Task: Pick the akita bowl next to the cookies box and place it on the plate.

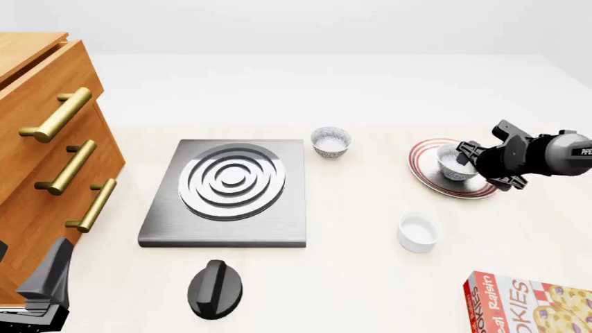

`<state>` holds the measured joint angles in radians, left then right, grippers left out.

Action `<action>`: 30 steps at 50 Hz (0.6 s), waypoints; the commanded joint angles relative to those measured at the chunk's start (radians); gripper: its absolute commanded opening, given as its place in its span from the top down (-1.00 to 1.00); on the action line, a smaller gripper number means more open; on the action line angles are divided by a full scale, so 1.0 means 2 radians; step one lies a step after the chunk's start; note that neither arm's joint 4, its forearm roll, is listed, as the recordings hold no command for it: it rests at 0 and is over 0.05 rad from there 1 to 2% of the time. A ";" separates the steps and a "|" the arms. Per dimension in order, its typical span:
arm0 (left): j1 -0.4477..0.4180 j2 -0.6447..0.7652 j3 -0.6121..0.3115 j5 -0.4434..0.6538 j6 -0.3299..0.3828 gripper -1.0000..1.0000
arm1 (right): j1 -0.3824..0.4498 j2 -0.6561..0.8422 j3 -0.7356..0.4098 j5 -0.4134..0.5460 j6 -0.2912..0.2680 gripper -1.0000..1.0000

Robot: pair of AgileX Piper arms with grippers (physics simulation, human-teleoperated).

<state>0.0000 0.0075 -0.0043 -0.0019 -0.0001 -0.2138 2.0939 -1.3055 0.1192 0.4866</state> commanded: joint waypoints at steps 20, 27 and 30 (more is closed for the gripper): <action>0.000 0.000 0.000 0.000 0.000 -1.00 | -0.001 -0.057 0.045 -0.011 0.000 -1.00; 0.000 0.000 0.000 0.000 0.000 -1.00 | 0.000 -0.099 0.077 -0.008 0.004 -1.00; 0.000 0.000 0.000 0.000 0.000 -1.00 | -0.001 -0.119 0.092 -0.003 0.000 -1.00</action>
<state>0.0001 0.0075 -0.0043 -0.0019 -0.0002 -0.2150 1.9526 -1.1963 0.1037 0.4895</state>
